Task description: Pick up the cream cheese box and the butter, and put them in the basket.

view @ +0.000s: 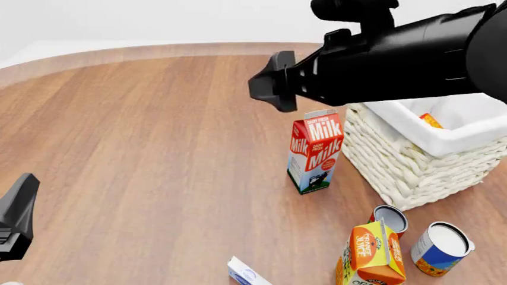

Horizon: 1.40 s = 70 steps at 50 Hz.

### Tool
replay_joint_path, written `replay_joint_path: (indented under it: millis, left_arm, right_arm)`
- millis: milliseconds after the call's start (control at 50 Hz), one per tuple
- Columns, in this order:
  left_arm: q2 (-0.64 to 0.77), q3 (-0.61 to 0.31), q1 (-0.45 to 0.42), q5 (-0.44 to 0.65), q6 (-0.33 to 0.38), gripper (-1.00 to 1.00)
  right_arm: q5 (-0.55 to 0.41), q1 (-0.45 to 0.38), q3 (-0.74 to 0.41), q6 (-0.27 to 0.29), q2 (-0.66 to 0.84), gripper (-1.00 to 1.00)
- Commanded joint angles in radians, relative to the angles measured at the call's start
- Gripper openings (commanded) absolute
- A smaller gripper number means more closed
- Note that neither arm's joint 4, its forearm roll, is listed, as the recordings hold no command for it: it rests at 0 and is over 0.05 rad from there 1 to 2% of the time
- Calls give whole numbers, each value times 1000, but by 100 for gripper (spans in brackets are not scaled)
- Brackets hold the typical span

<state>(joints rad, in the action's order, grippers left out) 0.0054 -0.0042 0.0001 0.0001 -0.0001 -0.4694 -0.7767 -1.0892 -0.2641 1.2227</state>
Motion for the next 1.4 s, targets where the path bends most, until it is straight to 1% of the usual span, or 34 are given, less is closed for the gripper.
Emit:
replay_joint_path:
  millis: [20,240,440,560,680,720,860,1020,1200,1400]
  left_arm:
    - [0,0,0,0,0,100]
    - [0,0,0,0,0,100]
    - [0,0,0,0,0,100]
    - [0,0,0,0,0,100]
    - [0,0,0,0,0,100]
    - [0,0,0,0,0,100]
    - [0,0,0,0,-1,100]
    - [0,0,0,0,0,100]
    - [0,0,0,0,0,100]
    - [0,0,0,0,0,100]
  right_arm:
    - [27,-27,33,-13,27,100]
    - [71,-49,74,-40,67,100]
    - [84,-64,86,-56,88,100]
    - [77,-78,75,-57,107,100]
    - [51,-84,54,-44,103,100]
    - [29,-89,40,-45,99,100]
    - [87,-108,101,-62,120,100]
    - [100,-127,111,-73,158,100]
    - [85,-142,92,-66,177,100]
    - [36,-176,46,-42,206,100]
